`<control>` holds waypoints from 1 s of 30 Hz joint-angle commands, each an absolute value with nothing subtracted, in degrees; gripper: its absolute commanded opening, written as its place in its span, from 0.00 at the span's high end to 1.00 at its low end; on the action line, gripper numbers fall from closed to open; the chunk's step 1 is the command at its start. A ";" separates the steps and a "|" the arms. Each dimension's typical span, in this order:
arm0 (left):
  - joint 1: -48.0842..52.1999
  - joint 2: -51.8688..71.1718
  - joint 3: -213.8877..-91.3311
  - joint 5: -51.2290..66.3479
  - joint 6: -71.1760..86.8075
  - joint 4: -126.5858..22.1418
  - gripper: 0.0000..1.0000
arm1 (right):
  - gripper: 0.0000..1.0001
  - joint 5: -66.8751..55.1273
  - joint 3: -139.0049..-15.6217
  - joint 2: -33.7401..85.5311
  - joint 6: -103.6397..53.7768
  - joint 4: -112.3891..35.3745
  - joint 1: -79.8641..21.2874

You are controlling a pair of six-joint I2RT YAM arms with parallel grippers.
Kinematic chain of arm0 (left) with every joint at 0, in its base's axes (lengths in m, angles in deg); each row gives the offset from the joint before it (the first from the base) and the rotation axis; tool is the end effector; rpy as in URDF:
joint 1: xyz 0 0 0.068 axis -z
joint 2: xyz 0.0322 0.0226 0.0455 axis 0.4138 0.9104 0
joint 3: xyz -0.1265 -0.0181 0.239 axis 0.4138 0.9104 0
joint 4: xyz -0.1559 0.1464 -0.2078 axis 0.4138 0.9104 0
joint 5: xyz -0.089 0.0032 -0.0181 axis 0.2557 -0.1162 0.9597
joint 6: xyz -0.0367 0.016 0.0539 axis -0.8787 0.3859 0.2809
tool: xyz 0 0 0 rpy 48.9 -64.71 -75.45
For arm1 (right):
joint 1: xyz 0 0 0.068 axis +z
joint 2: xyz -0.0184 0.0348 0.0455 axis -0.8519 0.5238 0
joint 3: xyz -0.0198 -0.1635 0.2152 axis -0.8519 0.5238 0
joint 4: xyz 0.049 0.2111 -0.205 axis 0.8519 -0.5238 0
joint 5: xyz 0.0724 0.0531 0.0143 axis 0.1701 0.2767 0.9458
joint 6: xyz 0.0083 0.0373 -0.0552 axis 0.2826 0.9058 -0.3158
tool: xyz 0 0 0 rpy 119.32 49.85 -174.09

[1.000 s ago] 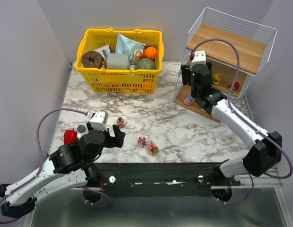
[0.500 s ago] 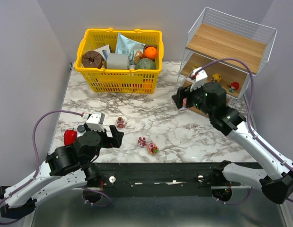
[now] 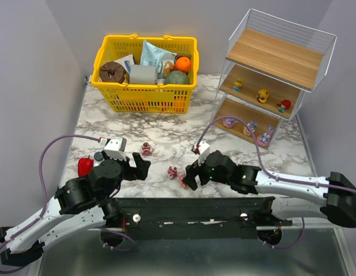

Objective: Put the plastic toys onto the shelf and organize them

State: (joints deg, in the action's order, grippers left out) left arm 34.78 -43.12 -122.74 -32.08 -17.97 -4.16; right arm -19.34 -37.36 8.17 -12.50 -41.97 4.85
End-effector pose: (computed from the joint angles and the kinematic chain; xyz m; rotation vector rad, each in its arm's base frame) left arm 0.0917 -0.0995 0.3134 0.0359 1.9989 -0.5455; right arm 0.1353 0.2567 0.2021 -0.7709 2.0745 0.7285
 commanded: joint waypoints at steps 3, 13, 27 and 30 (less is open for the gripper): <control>34.53 -43.52 -122.19 -31.73 -17.52 -5.21 0.01 | 0.15 -25.65 -37.80 19.16 -7.31 -28.69 10.66; 34.53 -43.52 -122.19 -31.55 -17.26 -5.29 0.01 | 0.23 -30.57 -37.63 24.70 -3.97 -28.16 11.02; 34.53 -44.92 -122.19 -31.99 -17.25 -5.29 0.01 | 0.36 -29.07 -36.31 28.66 -0.98 -28.68 11.46; 34.53 -44.93 -122.19 -31.99 -17.25 -5.29 0.01 | 0.40 -33.27 -36.48 30.07 0.50 -30.26 12.25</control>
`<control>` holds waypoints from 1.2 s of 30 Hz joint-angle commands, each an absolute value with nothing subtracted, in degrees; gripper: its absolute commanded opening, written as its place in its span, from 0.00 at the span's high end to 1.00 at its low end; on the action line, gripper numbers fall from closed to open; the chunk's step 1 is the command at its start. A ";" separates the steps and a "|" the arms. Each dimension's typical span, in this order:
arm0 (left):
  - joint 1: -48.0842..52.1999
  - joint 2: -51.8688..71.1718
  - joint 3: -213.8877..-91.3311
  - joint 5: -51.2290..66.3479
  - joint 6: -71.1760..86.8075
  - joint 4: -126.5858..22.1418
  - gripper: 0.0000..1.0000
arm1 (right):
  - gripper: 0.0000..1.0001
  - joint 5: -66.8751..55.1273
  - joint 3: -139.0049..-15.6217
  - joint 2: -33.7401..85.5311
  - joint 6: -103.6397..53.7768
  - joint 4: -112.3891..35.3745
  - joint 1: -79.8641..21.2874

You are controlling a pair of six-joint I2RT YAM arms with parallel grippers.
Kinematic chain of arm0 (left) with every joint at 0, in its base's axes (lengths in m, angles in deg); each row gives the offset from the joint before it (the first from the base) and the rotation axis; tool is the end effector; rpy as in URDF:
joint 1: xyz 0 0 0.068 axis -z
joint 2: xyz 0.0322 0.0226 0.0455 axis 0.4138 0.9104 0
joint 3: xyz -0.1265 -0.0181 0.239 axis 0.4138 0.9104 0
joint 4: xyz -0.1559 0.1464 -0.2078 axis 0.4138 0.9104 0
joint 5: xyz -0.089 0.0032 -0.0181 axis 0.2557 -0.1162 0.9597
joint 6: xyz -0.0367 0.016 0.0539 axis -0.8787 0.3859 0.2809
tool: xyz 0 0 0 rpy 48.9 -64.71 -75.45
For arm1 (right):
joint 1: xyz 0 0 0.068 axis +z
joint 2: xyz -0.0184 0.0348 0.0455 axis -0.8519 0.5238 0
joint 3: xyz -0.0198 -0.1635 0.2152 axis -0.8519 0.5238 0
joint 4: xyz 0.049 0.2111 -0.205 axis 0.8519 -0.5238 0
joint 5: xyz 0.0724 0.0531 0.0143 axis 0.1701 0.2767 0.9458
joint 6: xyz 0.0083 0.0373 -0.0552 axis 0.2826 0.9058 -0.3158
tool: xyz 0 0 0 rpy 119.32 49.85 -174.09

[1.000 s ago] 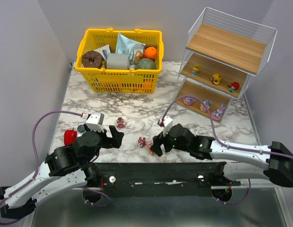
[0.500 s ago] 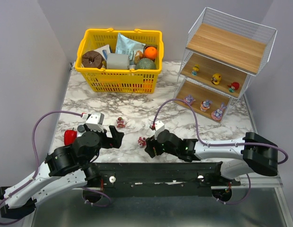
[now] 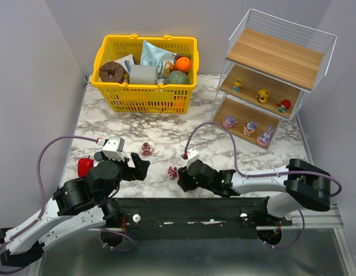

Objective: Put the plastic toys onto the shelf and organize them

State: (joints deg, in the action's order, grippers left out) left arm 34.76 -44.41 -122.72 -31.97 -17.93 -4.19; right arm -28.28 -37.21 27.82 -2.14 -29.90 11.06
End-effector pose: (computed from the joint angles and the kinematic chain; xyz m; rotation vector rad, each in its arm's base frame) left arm 0.0894 -0.0957 0.3158 0.0287 1.9827 -0.5644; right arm 0.1254 0.2962 0.1250 -0.6544 2.2183 0.6351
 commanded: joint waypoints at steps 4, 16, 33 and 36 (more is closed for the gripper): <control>34.53 -45.36 -122.28 -31.99 -17.17 -5.38 0.01 | 0.39 -37.41 -36.39 31.91 1.56 -30.79 14.18; 34.53 -45.45 -122.19 -32.08 -17.17 -5.21 0.01 | 0.22 -41.29 -37.63 35.52 4.20 -32.46 16.82; 34.53 -45.72 -122.28 -32.08 -17.34 -5.21 0.01 | 0.41 -43.92 -36.21 39.03 4.29 -32.81 20.16; 34.53 -45.63 -122.19 -32.08 -17.34 -5.21 0.01 | 0.61 -46.03 -37.53 38.07 5.78 -35.71 20.25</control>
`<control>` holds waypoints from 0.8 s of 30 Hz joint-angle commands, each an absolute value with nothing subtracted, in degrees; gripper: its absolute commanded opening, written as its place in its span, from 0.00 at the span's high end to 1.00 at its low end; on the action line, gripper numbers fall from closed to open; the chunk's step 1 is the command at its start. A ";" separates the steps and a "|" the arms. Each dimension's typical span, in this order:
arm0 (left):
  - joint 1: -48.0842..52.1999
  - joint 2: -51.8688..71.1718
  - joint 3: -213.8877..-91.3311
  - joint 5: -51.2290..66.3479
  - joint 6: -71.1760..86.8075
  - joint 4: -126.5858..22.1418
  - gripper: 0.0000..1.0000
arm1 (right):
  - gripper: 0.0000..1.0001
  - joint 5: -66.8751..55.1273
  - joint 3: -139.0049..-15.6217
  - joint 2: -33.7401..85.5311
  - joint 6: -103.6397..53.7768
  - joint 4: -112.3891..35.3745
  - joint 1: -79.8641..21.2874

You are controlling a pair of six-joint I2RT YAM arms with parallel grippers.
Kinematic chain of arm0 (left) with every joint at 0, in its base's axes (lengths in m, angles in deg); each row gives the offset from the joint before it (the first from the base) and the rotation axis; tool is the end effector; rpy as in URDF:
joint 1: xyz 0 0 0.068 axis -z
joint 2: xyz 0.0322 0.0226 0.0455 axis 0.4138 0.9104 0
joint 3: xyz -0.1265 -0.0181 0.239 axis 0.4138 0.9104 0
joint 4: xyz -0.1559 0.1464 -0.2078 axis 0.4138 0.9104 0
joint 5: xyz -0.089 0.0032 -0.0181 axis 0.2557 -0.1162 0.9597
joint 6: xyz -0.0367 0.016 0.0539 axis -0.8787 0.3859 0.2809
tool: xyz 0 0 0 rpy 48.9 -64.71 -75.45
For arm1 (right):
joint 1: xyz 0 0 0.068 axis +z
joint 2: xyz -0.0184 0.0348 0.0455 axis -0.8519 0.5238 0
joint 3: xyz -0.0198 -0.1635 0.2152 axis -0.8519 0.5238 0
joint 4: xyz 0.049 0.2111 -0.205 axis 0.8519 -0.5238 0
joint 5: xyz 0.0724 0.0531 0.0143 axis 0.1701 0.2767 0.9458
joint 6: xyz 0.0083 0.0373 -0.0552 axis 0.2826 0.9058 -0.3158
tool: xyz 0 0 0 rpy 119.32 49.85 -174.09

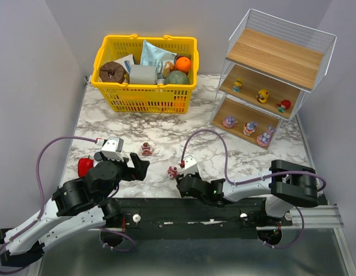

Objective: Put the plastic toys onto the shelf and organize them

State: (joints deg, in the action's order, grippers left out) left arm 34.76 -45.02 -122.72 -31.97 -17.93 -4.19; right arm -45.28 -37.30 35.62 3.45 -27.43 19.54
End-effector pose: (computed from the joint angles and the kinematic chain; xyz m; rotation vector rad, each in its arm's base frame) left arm 0.0883 -0.0939 0.3169 0.0245 1.9748 -0.5728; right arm 0.0943 0.3072 0.0927 -0.5665 2.1732 0.4272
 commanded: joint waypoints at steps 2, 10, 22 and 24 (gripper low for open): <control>34.62 -45.54 -122.28 -31.99 -17.34 -5.21 0.01 | 0.72 -48.48 -38.59 35.54 6.83 -40.17 20.25; 34.53 -45.36 -122.19 -31.64 -17.25 -5.38 0.01 | 0.79 -60.17 -55.36 19.80 7.99 -72.67 17.01; 34.62 -45.28 -122.10 -31.11 -16.99 -5.65 0.01 | 0.79 -69.13 -89.20 6.60 -10.19 -89.84 -0.48; 34.62 -45.28 -122.01 -31.02 -16.90 -5.73 0.01 | 0.79 -70.46 -92.28 7.13 -12.49 -89.94 -2.33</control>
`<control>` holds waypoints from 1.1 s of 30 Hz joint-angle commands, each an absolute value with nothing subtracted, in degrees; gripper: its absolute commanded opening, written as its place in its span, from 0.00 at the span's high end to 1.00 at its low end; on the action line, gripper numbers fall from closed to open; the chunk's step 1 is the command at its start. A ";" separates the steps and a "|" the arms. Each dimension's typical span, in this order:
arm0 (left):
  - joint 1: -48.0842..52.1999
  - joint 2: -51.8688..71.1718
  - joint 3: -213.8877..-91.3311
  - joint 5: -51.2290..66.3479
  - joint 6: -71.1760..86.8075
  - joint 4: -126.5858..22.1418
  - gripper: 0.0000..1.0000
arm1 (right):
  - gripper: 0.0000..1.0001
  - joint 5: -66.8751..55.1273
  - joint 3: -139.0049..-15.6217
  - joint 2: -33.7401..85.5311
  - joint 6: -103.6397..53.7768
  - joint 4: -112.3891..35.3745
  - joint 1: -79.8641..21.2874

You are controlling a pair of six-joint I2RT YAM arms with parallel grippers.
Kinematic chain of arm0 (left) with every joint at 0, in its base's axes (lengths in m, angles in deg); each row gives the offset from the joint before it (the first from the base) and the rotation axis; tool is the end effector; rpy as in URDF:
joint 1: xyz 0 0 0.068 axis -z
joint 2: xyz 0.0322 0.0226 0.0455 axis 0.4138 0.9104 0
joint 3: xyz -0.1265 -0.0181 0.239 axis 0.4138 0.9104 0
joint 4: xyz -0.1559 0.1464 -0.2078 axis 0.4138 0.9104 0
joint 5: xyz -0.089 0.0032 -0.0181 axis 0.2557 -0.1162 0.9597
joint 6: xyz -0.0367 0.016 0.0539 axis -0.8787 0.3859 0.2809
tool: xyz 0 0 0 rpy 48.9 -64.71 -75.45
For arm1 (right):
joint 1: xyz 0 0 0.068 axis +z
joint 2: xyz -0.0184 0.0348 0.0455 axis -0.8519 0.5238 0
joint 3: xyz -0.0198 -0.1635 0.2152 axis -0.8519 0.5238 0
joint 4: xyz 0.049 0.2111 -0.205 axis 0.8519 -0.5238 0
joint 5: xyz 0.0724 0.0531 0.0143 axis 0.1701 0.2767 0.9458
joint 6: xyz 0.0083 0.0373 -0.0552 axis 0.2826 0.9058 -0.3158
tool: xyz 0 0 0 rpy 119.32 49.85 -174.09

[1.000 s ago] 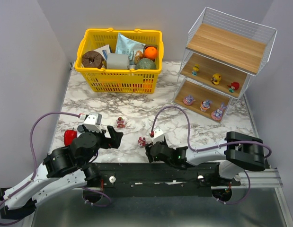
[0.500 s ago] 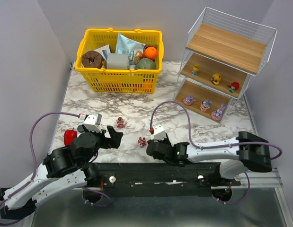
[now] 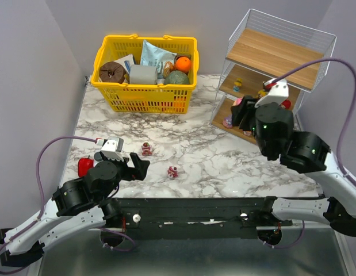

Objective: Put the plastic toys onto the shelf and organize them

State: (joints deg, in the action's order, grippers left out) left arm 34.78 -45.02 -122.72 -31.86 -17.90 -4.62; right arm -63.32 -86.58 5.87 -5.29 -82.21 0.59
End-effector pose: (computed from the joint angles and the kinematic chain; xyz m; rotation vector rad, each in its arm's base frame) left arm 0.0884 -0.0943 0.3177 0.0238 1.9698 -0.5803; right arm 0.1536 0.1764 0.4747 0.0500 1.8031 0.2235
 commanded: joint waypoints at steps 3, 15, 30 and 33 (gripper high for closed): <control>34.62 -45.10 -122.01 -30.94 -16.90 -5.73 0.01 | 0.79 -71.43 -97.82 8.27 -16.18 -89.94 -6.73; 34.62 -44.49 -122.01 -31.02 -16.82 -5.73 0.01 | 0.78 -65.29 -111.63 17.32 -26.39 -88.36 -26.76; 34.62 -44.04 -122.01 -31.64 -17.17 -5.38 0.01 | 0.71 -61.77 -109.43 21.81 -24.71 -83.88 -35.56; 34.62 -43.96 -122.01 -31.73 -17.17 -5.38 0.01 | 0.62 -60.80 -108.65 21.63 -24.54 -83.88 -36.88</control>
State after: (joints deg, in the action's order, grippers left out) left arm 34.78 -44.35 -122.68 -31.60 -17.64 -4.97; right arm -62.59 -109.69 22.18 -24.24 -86.27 -35.41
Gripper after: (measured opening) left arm 0.990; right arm 0.605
